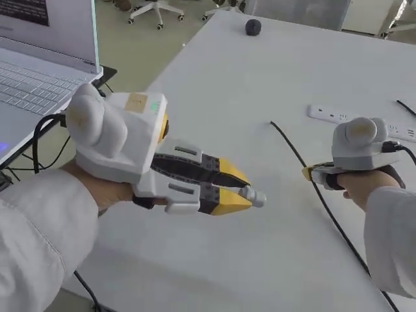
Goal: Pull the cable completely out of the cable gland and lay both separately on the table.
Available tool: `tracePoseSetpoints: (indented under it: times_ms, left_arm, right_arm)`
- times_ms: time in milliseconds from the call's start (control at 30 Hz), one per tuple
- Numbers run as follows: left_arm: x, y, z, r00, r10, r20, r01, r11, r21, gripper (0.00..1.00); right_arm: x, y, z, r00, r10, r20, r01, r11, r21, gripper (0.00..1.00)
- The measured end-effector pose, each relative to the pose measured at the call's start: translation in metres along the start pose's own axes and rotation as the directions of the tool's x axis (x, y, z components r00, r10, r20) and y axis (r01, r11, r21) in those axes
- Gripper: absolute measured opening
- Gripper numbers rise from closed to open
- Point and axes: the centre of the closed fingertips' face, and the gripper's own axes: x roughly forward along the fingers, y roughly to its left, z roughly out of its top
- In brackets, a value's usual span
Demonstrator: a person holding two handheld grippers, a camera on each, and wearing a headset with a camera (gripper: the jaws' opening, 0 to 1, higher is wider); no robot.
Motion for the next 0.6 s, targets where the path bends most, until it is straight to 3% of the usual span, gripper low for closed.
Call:
tracePoseSetpoints:
  times_ms: [167, 367, 533, 600]
  left_arm:
    - [-0.0013, 0.0000, -0.0004, 1.0000, 0.003, -0.002, -0.003, 1.000, -0.004, 0.15]
    - [-0.0027, -0.0013, -0.0017, 0.9999, 0.005, -0.009, -0.005, 1.000, -0.005, 0.15]
    - [-0.0017, -0.0033, 0.0008, 1.0000, 0.004, -0.004, -0.004, 1.000, -0.003, 0.15]
    - [-0.0016, -0.0036, 0.0015, 1.0000, 0.005, -0.003, -0.005, 1.000, -0.001, 0.15]
  right_arm:
    - [0.0087, -0.0058, -0.0101, 0.9998, -0.015, -0.016, 0.015, 1.000, 0.002, 0.00]
    - [0.0078, -0.0049, -0.0077, 0.9999, -0.016, 0.005, 0.016, 1.000, -0.027, 0.00]
    - [0.0040, -0.0020, -0.0093, 1.0000, -0.007, 0.000, 0.007, 1.000, -0.011, 0.04]
    - [-0.0004, -0.0023, -0.0056, 0.9998, -0.005, 0.020, 0.005, 1.000, 0.003, 0.04]
